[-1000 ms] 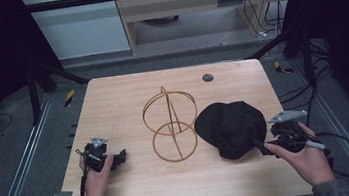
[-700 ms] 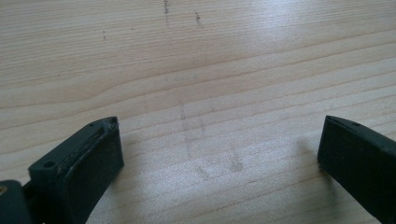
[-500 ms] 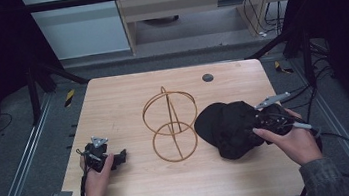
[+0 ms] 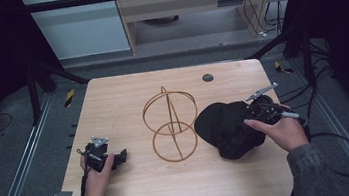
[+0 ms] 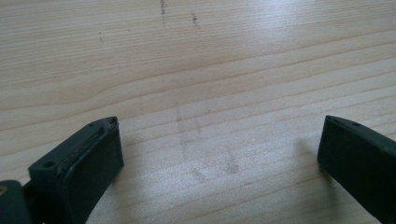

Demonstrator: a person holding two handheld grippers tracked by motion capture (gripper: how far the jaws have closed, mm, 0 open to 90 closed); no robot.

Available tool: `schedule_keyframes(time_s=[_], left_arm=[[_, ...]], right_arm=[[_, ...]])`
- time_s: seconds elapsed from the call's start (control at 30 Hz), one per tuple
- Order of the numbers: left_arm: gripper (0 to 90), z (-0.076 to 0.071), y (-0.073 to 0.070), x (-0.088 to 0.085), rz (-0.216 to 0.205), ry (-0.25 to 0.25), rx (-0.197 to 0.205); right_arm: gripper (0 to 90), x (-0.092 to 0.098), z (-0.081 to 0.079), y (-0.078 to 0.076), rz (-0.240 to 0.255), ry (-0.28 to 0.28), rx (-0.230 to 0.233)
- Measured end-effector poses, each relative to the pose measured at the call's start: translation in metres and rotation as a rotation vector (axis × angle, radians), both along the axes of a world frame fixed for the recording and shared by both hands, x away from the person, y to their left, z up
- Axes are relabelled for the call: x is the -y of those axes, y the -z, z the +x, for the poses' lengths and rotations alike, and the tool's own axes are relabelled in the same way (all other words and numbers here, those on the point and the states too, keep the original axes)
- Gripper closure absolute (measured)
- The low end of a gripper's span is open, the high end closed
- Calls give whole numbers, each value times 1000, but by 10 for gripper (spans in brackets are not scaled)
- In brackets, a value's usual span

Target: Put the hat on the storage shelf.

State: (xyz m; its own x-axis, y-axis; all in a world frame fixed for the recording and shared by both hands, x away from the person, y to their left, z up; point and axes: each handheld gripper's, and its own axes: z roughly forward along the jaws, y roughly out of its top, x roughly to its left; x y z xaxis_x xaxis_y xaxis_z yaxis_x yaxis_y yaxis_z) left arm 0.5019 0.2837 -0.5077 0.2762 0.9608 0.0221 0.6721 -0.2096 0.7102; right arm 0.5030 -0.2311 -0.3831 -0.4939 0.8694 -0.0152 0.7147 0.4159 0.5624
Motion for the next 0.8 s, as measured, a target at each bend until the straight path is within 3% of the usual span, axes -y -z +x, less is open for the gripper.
schedule_keyframes(time_s=[0.23, 0.27, 0.4, 0.6, 0.8], left_arm=[[0, 0, 0, 0, 0, 0, 0], [0, 0, 0, 0, 0, 0, 0], [0, 0, 0, 0, 0, 1, 0], [0, 0, 0, 2, -2, 11, -1], [0, 0, 0, 4, -1, 14, 0]], right_arm=[[365, -2, 6, 7, 5, -9, -26], [430, -1, 7, 7, 12, -21, -33], [514, 0, 9, 8, 23, -38, -44], [734, 2, 12, 14, 31, -65, -55], [821, 3, 12, 12, 44, -77, -53]])
